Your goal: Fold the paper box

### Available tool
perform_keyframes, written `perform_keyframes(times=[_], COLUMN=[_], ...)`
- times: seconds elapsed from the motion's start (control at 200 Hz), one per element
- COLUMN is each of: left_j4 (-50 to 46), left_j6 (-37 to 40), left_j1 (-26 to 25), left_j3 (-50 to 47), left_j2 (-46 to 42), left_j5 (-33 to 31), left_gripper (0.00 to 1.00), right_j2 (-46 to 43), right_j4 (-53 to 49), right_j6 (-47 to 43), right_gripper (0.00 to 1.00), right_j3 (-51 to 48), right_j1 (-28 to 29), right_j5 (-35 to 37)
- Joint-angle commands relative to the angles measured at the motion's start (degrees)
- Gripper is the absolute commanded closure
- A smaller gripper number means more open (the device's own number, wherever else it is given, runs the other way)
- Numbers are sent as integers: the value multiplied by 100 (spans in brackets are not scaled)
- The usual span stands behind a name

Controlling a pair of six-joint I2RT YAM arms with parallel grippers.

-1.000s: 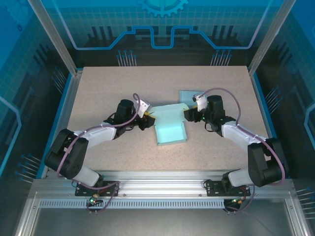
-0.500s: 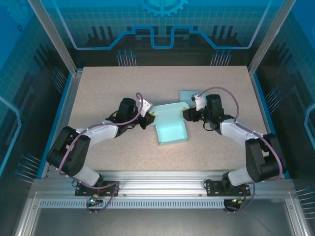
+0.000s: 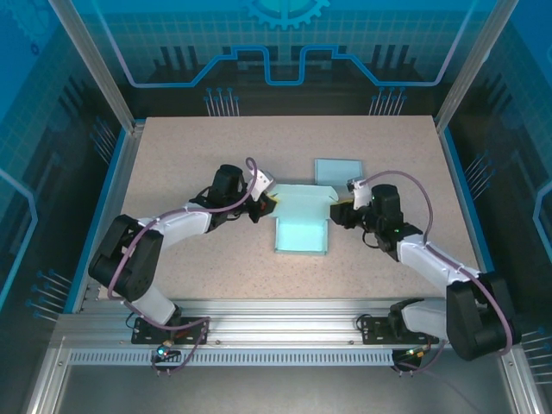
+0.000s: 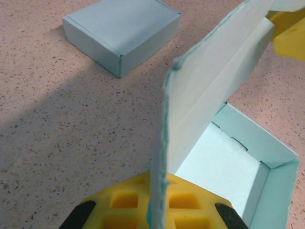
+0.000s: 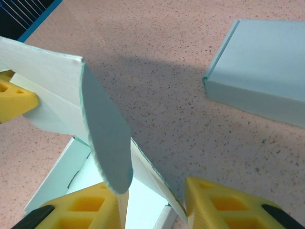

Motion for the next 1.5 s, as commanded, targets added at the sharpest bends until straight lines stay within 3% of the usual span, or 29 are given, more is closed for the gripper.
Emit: perform_keyframes(times=[0.0, 0.255, 0.69, 0.941, 1.336, 1.496], left_j4=[-131, 20, 255, 326, 303, 674], left_j6=[58, -370, -1799, -2771, -3852, -4165], left_j1=[-32, -305, -1391, -1579, -1660, -1754], left_j3=[190, -27, 37, 79, -65, -118], left_j2=[79, -76, -196, -327, -449, -388], left_j5=[295, -233, -2549, -2818, -2945, -3141], left_gripper=[98, 94, 93, 82, 82, 75], right_j2=[-332, -611, -473, -473, -401, -119], right_j4=[100, 55, 395, 499, 1186, 1456], right_j6=[340, 608, 1041, 921, 749, 681], right_gripper=[63, 67, 89, 100, 100, 100], right_j3=[-215, -508, -526, -517, -622, -505], right_j1=[155, 475, 1225, 1519, 1816, 2032], right_j5=[208, 947, 2067, 2670, 3032, 3260])
